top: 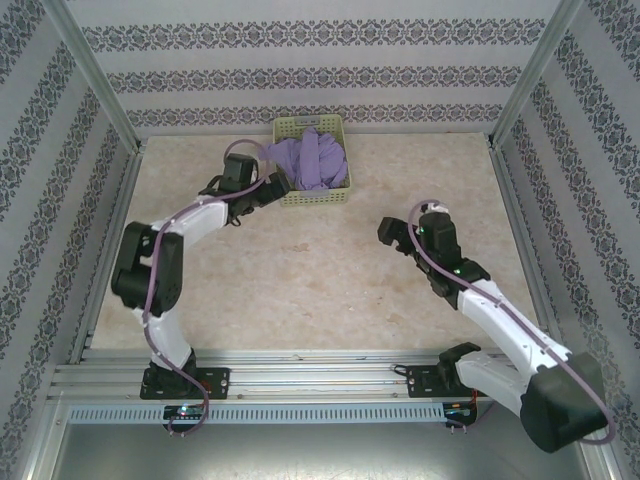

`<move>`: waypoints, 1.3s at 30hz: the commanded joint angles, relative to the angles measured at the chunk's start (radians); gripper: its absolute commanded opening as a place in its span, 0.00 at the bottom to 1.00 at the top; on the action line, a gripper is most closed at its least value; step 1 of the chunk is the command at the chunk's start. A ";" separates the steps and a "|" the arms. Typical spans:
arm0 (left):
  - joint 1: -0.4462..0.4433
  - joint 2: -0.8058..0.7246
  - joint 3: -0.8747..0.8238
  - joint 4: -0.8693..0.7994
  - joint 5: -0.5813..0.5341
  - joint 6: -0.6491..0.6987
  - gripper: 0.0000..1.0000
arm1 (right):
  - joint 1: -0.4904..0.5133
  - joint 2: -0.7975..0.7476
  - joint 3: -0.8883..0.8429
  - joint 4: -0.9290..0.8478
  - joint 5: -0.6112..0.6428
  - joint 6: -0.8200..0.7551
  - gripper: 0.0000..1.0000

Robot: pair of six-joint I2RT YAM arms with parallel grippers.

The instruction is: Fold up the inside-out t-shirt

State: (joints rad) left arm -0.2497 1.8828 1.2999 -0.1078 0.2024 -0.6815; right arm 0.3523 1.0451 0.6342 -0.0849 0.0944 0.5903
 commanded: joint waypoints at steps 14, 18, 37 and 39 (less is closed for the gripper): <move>0.007 0.279 0.339 -0.227 -0.105 0.060 0.69 | 0.098 0.482 0.441 -0.045 0.050 -0.157 0.98; 0.013 0.279 0.336 -0.228 -0.113 0.073 0.61 | 0.120 0.632 0.607 -0.079 0.042 -0.177 0.98; 0.026 0.236 0.210 -0.113 -0.009 0.054 0.49 | 0.175 1.278 1.438 -0.403 0.156 -0.196 0.98; 0.027 0.233 0.201 -0.109 -0.002 0.053 0.50 | 0.176 1.319 1.483 -0.413 0.172 -0.196 0.98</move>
State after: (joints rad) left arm -0.2333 2.1288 1.5402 -0.1864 0.1841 -0.6338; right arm 0.5198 2.3173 2.0525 -0.4229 0.2073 0.4110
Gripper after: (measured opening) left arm 0.496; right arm 0.979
